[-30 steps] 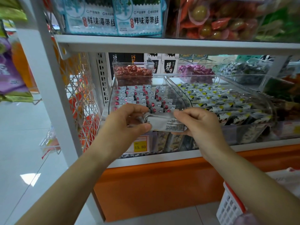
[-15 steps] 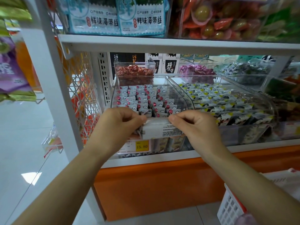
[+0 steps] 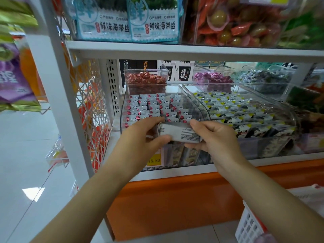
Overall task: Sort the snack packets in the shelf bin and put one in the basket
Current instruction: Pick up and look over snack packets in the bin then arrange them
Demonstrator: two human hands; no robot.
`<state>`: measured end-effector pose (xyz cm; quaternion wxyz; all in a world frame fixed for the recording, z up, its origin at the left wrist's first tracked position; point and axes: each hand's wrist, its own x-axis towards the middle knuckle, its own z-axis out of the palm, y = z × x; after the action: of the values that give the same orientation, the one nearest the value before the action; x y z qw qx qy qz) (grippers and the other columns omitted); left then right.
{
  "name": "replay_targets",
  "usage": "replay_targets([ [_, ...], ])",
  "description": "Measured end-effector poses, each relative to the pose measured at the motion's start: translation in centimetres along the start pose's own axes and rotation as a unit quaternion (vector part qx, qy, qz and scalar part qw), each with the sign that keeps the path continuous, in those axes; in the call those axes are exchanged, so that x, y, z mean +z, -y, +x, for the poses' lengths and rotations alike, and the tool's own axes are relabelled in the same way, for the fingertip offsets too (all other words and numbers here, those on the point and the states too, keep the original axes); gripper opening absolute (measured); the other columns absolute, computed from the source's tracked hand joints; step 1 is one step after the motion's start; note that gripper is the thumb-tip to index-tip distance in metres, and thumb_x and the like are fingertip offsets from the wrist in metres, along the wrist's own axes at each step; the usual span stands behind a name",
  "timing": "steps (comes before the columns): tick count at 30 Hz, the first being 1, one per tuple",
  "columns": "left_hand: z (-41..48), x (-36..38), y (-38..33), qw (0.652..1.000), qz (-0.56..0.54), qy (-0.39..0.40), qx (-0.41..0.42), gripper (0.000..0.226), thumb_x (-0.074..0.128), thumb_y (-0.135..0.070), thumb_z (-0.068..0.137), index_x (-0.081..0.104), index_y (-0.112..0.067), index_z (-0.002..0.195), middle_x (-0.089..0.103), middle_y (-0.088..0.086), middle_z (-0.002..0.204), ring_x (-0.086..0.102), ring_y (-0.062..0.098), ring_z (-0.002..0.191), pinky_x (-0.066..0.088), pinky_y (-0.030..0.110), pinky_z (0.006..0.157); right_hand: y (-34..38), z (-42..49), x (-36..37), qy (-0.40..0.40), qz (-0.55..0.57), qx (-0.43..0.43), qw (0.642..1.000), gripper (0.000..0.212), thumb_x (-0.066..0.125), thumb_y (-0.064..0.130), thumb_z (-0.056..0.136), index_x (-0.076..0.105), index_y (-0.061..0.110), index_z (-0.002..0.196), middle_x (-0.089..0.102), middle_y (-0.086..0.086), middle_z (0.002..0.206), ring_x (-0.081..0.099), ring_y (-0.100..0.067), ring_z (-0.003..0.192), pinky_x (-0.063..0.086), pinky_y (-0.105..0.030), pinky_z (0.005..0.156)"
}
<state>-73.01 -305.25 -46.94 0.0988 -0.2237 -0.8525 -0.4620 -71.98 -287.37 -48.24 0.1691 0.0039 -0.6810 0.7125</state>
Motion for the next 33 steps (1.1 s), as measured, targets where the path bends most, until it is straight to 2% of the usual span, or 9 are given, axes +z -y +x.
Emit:
replay_targets([
  [3, 0.3, -0.1, 0.2, 0.999, -0.008, -0.03, -0.009, 0.045, 0.057, -0.031, 0.087, 0.051, -0.021, 0.131, 0.06, -0.02, 0.083, 0.058, -0.005, 0.074, 0.046, 0.005, 0.062, 0.0, 0.3, 0.2, 0.04, 0.106, 0.028, 0.993, 0.019, 0.068, 0.019, 0.073, 0.071, 0.011, 0.09, 0.073, -0.004, 0.083, 0.072, -0.017, 0.078, 0.058, -0.023, 0.063],
  [7, 1.2, -0.4, 0.5, 0.997, 0.055, -0.057, -0.01, 0.027, 0.047, -0.041, 0.091, 0.056, -0.016, 0.1, 0.061, -0.003, 0.071, 0.06, 0.007, 0.065, 0.046, 0.021, 0.053, 0.1, 1.0, 0.7, 0.051, 0.163, 0.023, 0.985, 0.037, 0.068, 0.005, 0.073, 0.063, 0.009, 0.11, 0.068, -0.009, 0.095, 0.071, -0.018, 0.083, 0.057, -0.024, 0.068],
  [9, 1.6, -0.5, 0.3, 0.991, 0.116, -0.062, -0.001, 0.038, 0.042, -0.047, 0.091, 0.054, -0.017, 0.11, 0.062, -0.001, 0.076, 0.061, 0.014, 0.071, 0.05, 0.029, 0.058, 0.3, 1.7, 0.8, 0.039, 0.118, 0.007, 0.992, 0.024, 0.065, 0.005, 0.08, 0.064, 0.007, 0.105, 0.07, -0.002, 0.085, 0.071, -0.016, 0.077, 0.058, -0.025, 0.064],
  [11, 2.2, -0.9, 0.8, 0.97, 0.224, -0.089, 0.016, 0.054, 0.038, -0.052, 0.09, 0.044, -0.017, 0.131, 0.064, 0.006, 0.103, 0.058, 0.022, 0.1, 0.05, 0.04, 0.082, 0.6, 2.9, 1.1, 0.026, 0.062, -0.013, 0.998, 0.012, 0.065, 0.01, 0.083, 0.065, 0.006, 0.095, 0.071, 0.0, 0.08, 0.07, -0.015, 0.072, 0.059, -0.026, 0.06],
  [15, 3.9, -2.3, 2.7, 0.917, 0.393, -0.072, 0.014, 0.065, 0.032, -0.055, 0.091, 0.028, -0.018, 0.145, 0.03, 0.005, 0.151, 0.015, 0.022, 0.142, 0.016, 0.044, 0.113, 1.4, 6.7, 2.8, -0.012, -0.019, -0.053, 0.998, 0.007, 0.064, 0.009, 0.086, 0.06, 0.005, 0.089, 0.066, -0.007, 0.088, 0.068, -0.009, 0.063, 0.057, -0.02, 0.055],
  [18, 4.2, -2.4, 4.4, 0.908, 0.417, -0.039, -0.015, 0.066, 0.026, -0.056, 0.091, 0.022, -0.019, 0.146, 0.015, 0.006, 0.156, 0.003, 0.021, 0.144, 0.006, 0.044, 0.115, 1.4, 10.2, 4.7, -0.036, -0.11, -0.091, 0.989, 0.011, 0.064, 0.01, 0.087, 0.057, 0.003, 0.093, 0.064, -0.015, 0.1, 0.066, -0.014, 0.071, 0.059, -0.025, 0.06],
  [22, 4.2, -2.0, 5.2, 0.919, 0.39, -0.053, -0.016, 0.065, 0.028, -0.055, 0.091, 0.03, -0.017, 0.144, 0.017, 0.007, 0.155, 0.01, 0.024, 0.143, 0.015, 0.043, 0.114, 1.2, 14.4, 6.8, -0.018, -0.208, -0.143, 0.967, 0.015, 0.065, 0.013, 0.087, 0.059, 0.003, 0.096, 0.061, -0.01, 0.1, 0.063, -0.028, 0.097, 0.056, -0.038, 0.081],
  [26, 4.3, -1.8, 5.6, 0.925, 0.376, -0.061, -0.012, 0.067, 0.028, -0.056, 0.09, 0.036, -0.013, 0.141, 0.019, 0.009, 0.155, 0.011, 0.024, 0.143, 0.014, 0.041, 0.115, 0.6, 17.2, 8.9, 0.043, -0.351, -0.207, 0.912, 0.025, 0.068, 0.018, 0.084, 0.061, 0.002, 0.103, 0.056, -0.002, 0.095, 0.051, -0.012, 0.085, 0.035, -0.001, 0.057],
  [33, 4.4, -1.5, 5.9, 0.932, 0.354, -0.077, -0.003, 0.063, 0.031, -0.053, 0.091, 0.044, -0.012, 0.136, 0.023, 0.011, 0.153, 0.012, 0.024, 0.143, 0.016, 0.04, 0.114, 0.2, 19.3, 11.0, 0.127, -0.481, -0.198, 0.845, 0.045, 0.074, 0.029, 0.078, 0.056, 0.008, 0.113, 0.049, 0.001, 0.099, 0.045, -0.014, 0.09, 0.032, -0.021, 0.069],
])
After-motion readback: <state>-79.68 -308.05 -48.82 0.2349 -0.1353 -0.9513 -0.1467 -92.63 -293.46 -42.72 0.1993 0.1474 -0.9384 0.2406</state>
